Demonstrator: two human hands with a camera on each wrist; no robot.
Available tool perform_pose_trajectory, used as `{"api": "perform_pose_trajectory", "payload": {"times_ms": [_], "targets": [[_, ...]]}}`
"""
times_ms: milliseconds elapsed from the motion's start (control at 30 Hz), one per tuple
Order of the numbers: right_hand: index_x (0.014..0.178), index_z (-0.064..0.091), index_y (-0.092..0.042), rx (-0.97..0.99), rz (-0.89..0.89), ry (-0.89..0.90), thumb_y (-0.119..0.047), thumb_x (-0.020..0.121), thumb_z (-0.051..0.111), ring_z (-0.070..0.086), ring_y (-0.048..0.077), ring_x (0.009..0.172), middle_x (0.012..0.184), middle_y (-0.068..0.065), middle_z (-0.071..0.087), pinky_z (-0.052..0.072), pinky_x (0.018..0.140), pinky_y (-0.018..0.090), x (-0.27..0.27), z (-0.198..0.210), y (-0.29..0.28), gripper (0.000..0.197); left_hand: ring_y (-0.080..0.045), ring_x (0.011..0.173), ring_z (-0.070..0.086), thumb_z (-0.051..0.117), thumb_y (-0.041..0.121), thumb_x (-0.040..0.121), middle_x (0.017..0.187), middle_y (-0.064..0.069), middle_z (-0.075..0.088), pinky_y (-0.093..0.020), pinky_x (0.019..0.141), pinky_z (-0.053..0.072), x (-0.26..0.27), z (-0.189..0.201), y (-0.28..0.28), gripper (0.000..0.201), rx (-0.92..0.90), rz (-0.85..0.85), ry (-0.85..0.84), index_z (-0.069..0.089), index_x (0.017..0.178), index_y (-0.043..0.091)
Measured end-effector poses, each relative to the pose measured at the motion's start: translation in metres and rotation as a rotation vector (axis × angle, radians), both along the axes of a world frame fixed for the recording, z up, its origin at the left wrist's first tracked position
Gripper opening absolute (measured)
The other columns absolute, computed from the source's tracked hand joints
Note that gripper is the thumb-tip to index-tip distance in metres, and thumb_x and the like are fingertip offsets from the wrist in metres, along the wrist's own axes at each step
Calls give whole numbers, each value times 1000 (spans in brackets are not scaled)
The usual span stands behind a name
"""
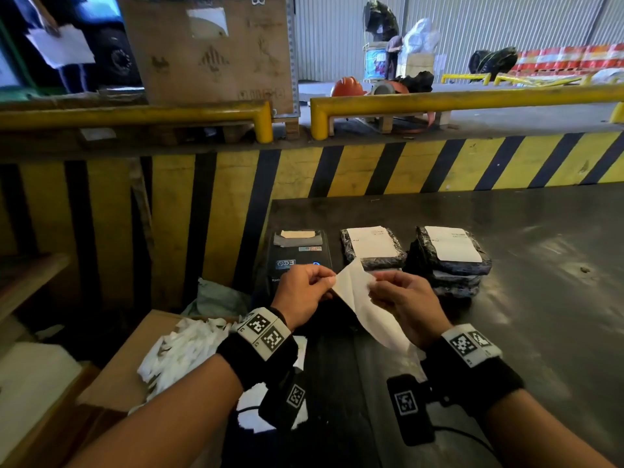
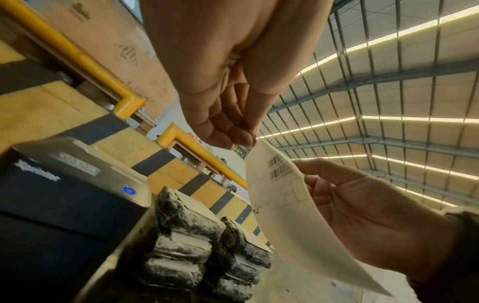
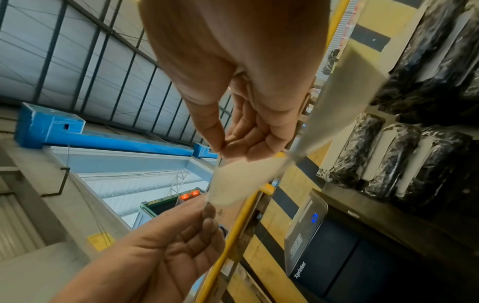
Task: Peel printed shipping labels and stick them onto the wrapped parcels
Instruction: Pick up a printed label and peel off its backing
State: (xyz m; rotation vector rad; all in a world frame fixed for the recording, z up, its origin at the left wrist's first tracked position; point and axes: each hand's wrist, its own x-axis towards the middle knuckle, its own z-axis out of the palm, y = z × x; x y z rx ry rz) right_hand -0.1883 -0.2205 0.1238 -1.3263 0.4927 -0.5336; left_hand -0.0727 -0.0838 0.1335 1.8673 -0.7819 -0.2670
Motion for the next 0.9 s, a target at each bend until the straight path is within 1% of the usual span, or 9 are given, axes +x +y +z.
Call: {"api": "perform_pose_trajectory", "payload": {"times_ms": [67,200,300,433,533,600,667,767,900], "targets": [[84,68,-7,-27,-4,18,3,82,64,61,19,71,76,9,67,51,72,28,9,0,5,11,-5,72,64,61,9,89,91,-3,68,-12,68,54,6,3,10,18,3,43,-60,68,104,6],[77,68,-8,-97,-27,3,2,80,67,60,18,68,72,8,67,52,72,28,23,9,10,10,-13,80,68,62,13,88,95,-4,71,-26,79,57,20,13,23,18,30,113,-172,70,104,10],[77,69,-10,-218,-47,-5,0,80,69,60,15,65,71,5,67,50,66,24,31,18,7,10,-13,79,66,61,14,89,96,-4,70,-27,79,56,32,21,28,19,66,141,-216,69,106,9],[87,69,0,-241,-95,-13,0,78,70,58,12,60,70,7,66,49,61,18,34,23,-11,9,-15,78,67,62,15,89,92,-6,72,-29,79,56,45,27,29,18,85,192,-261,71,104,8],[86,69,-1,-201,-128,-14,3,78,69,62,19,69,80,14,68,55,70,24,29,27,-32,8,-18,82,68,61,14,89,94,-8,73,-32,81,56,54,27,23,17,100,207,-236,71,102,8],[85,68,-3,-170,-163,-29,3,79,67,63,20,69,81,15,67,56,66,22,22,30,-50,8,-22,85,69,61,13,89,95,-10,73,-39,83,57,59,28,16,16,94,221,-212,71,101,8],[90,68,-1,-154,-237,-38,0,80,67,59,18,62,73,11,65,54,60,22,12,31,-73,11,-21,87,68,61,12,89,98,-8,72,-37,85,56,63,28,7,17,102,258,-220,71,102,7],[88,70,-7,-9,-326,-62,-4,78,70,59,15,56,58,1,66,52,60,27,-5,23,-117,10,-23,89,68,60,11,89,99,-8,71,-37,86,55,68,26,-6,19,108,321,-230,70,104,4],[77,65,-12,122,-433,-158,2,81,64,55,1,40,44,-7,62,48,45,15,-28,14,-168,15,-28,88,68,61,12,88,97,-14,73,-42,85,55,82,24,-14,17,129,426,-251,71,101,5]]}}
